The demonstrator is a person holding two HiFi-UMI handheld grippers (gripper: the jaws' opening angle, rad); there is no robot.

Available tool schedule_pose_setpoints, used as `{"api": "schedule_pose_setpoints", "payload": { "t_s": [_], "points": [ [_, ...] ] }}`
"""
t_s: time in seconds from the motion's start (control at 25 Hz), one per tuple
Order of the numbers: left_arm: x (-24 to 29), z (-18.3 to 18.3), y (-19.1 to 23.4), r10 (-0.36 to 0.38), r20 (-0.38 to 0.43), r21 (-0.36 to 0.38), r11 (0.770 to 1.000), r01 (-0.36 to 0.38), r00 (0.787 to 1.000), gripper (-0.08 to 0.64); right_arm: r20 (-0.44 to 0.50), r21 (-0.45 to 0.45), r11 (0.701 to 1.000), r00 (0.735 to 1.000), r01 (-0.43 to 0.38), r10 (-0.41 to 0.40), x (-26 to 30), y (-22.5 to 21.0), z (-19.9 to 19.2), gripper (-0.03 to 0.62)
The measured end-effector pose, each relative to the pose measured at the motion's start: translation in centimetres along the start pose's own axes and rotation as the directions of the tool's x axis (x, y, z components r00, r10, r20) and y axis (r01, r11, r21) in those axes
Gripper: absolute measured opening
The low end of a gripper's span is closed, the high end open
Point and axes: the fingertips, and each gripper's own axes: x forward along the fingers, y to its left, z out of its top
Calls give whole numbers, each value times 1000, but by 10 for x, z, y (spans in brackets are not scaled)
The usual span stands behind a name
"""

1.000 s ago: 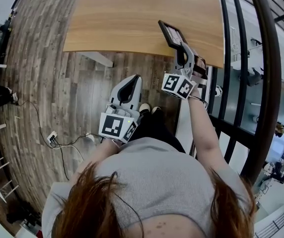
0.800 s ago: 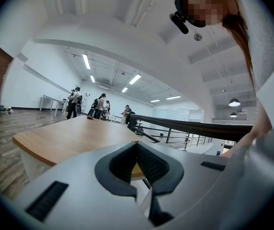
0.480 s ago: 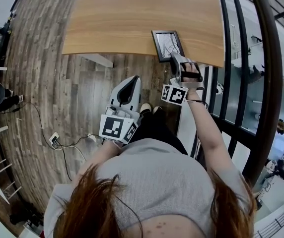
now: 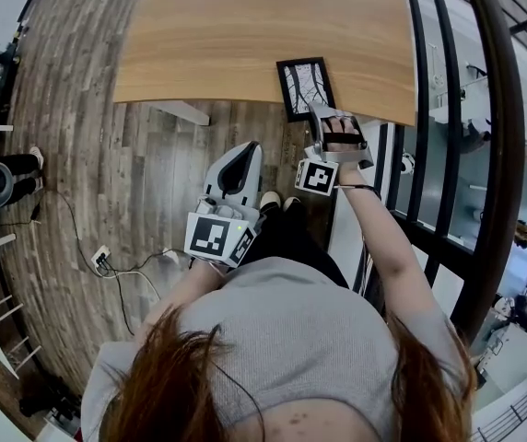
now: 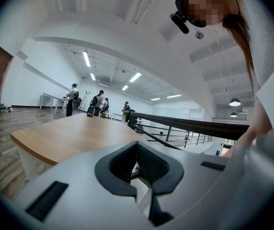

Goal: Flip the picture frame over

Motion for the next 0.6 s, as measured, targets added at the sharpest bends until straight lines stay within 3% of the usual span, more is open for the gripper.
{"api": "schedule_pose_setpoints", "payload": {
  "t_s": [0.16, 0.44, 0.48, 0.56, 0.6],
  "points": [
    [1, 4, -3, -8, 8, 2, 1000, 8, 1000, 6, -18, -1, 998, 997, -69, 69, 3, 18, 2, 75],
    [-3, 4, -3, -5, 5, 10, 1000, 5, 1000, 6, -36, 46, 999, 999, -8, 10, 7, 6, -1, 95],
    [-4, 4, -3, -7, 3, 13, 1000, 7, 1000, 5, -45, 63, 998, 999, -18, 21, 8, 7, -2, 118],
    [-5, 3, -3, -12, -1, 17, 1000, 12, 1000, 5, -49, 117, 992, 997, -56, 62, 7, 9, -2, 245],
    [-6, 2, -3, -12, -2, 19, 1000, 12, 1000, 5, -43, 142, 987, 996, -72, 79, 5, 9, -1, 266]
  ]
}}
